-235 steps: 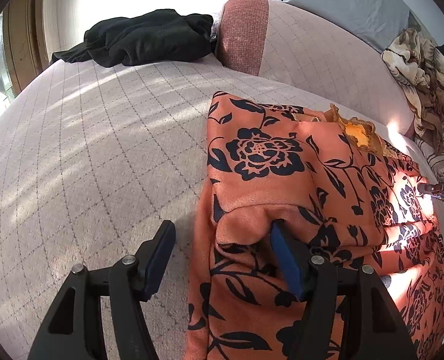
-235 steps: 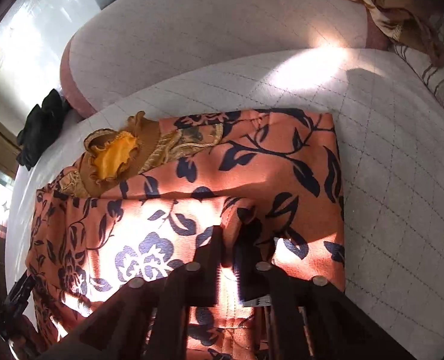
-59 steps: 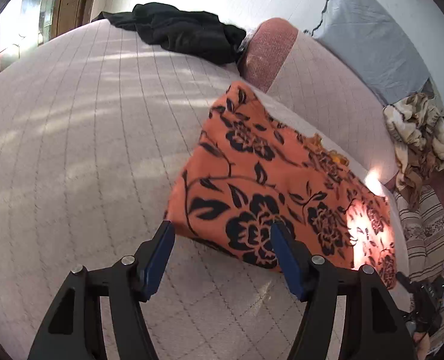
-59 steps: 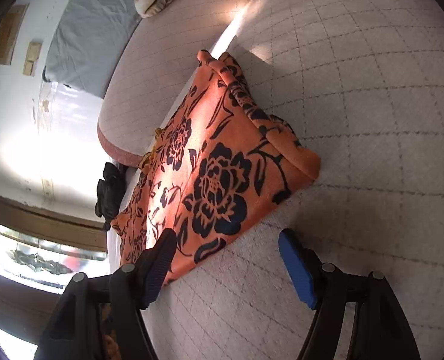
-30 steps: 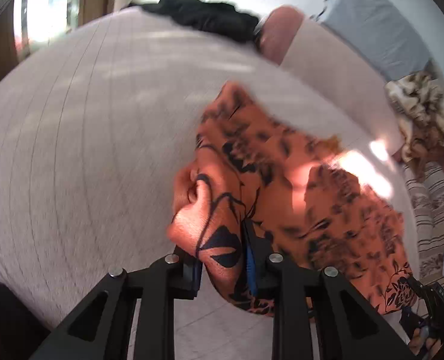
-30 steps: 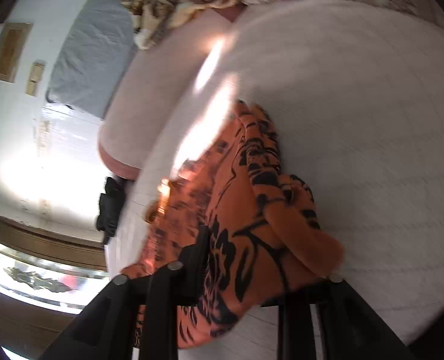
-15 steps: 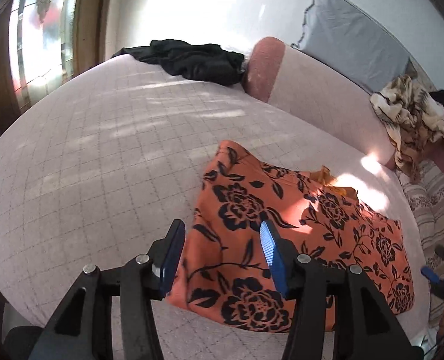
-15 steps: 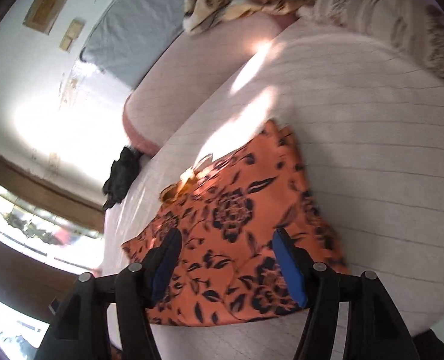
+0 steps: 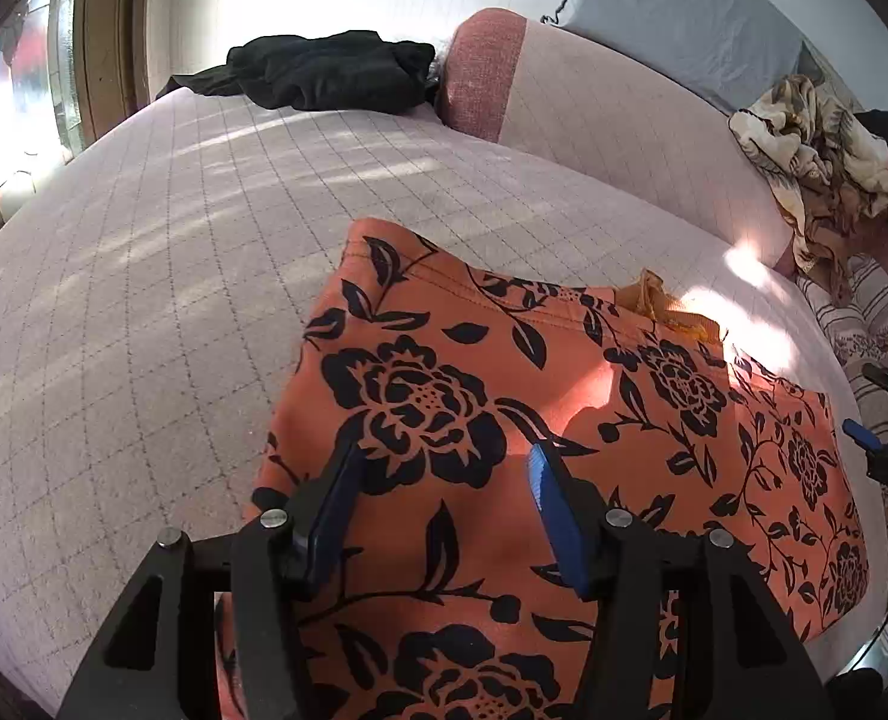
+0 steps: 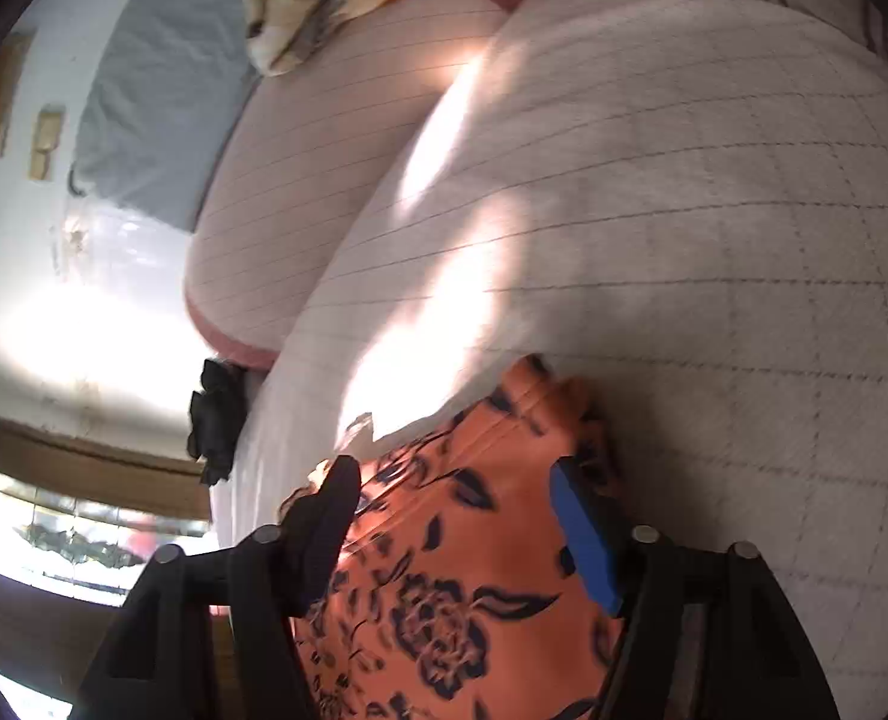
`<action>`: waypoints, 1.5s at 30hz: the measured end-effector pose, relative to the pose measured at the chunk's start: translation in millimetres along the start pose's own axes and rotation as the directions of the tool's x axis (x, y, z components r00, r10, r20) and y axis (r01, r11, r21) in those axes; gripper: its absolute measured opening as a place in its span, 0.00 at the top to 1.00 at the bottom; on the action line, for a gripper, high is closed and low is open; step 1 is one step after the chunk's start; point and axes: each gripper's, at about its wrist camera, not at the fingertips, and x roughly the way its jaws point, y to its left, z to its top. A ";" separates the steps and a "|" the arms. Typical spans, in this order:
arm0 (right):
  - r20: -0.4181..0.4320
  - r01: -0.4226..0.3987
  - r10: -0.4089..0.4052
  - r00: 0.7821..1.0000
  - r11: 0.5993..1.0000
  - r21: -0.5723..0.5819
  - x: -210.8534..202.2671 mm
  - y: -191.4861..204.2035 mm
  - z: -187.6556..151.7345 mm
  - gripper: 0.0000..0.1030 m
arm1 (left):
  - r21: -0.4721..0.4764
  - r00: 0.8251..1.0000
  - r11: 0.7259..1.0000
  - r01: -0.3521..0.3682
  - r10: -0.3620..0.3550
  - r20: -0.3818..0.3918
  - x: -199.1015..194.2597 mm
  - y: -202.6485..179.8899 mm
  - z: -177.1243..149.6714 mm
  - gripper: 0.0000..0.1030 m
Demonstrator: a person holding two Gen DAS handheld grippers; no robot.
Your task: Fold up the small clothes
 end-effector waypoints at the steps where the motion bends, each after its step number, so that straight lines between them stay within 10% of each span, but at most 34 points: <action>1: -0.018 -0.042 0.041 0.999 0.997 -0.061 -1.5 15.6 -8.6 0.28 | -0.006 1.000 1.000 0.009 -0.009 0.011 -3.3 1.1 -0.6 0.40; 5: -0.121 0.005 -0.025 0.992 0.987 -0.158 27.7 25.9 -36.0 0.26 | 0.019 1.000 1.000 -0.008 0.008 -0.019 10.2 -0.8 -5.4 0.36; 8: -0.034 0.148 -0.150 0.988 0.988 -0.043 17.3 -15.6 -29.0 0.47 | 0.069 0.998 0.997 -0.037 0.040 -0.043 10.4 -5.7 -4.6 0.36; 11: 0.053 0.119 -0.114 0.992 0.988 -0.096 -30.2 10.1 -52.3 0.26 | 0.021 1.000 1.000 0.000 0.000 0.029 -20.4 -4.2 -5.6 0.36; 21: 0.001 0.037 -0.037 0.999 0.989 0.143 -66.7 -37.8 -194.3 0.22 | 0.038 0.998 0.998 0.054 -0.052 -0.029 -39.8 -22.5 -38.5 0.36; 26: 0.130 -0.018 -0.013 0.991 0.972 0.233 -65.1 -60.5 -171.7 0.26 | 0.055 0.999 0.998 0.034 -0.033 -0.026 -41.1 -25.0 -45.6 0.36; 28: 0.121 0.012 -0.042 0.992 0.970 0.245 -60.1 -66.2 -161.7 0.92 | 0.064 0.999 0.998 0.018 -0.016 -0.031 -37.7 -25.7 -47.4 0.36; 39: 0.187 0.273 -0.304 0.934 0.947 0.171 -117.0 -71.7 -153.3 0.68 | 0.194 0.997 0.978 -0.076 0.080 -0.011 0.2 -36.7 -54.4 0.34; 45: 0.088 0.048 -0.040 0.995 0.994 -0.095 -101.8 2.5 -108.4 0.65 | 0.222 0.996 0.971 -0.083 0.079 0.027 -1.6 -38.4 -58.5 0.32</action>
